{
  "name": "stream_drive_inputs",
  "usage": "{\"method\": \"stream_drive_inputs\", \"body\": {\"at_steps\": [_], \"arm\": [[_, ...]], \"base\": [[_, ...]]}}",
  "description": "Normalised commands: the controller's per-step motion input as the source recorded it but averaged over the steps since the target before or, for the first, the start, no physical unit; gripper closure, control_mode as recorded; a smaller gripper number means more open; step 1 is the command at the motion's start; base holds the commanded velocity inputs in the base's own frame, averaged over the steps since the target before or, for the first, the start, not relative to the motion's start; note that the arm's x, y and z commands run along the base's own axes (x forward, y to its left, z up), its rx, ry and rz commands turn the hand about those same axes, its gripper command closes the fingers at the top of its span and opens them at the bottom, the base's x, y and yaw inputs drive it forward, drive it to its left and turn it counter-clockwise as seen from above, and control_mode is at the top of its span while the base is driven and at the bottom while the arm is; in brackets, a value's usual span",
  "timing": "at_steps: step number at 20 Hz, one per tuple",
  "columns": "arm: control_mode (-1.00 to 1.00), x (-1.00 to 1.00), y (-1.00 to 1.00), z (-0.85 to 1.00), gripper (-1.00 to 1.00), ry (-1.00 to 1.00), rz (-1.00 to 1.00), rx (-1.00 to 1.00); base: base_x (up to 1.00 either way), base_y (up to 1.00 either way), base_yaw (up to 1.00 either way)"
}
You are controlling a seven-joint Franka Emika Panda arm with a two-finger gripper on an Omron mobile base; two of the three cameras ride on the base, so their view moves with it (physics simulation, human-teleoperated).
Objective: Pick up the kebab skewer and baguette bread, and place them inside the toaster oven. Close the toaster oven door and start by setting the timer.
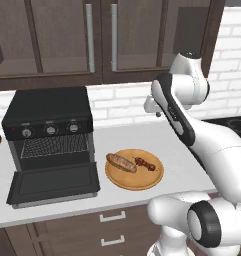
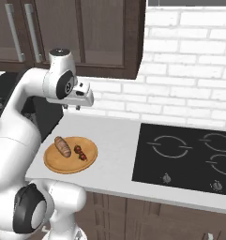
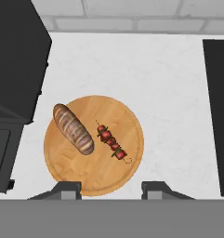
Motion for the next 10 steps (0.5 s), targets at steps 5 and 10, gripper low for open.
{"method": "stream_drive_inputs", "body": {"at_steps": [5,10], "arm": [[-1.00,-0.20,0.06,-0.04,-1.00,0.01,0.02,0.00],[-1.00,-0.12,0.17,-0.30,-1.00,0.00,0.06,0.00]], "base": [[0.00,0.00,0.00],[0.00,0.00,0.00]]}}
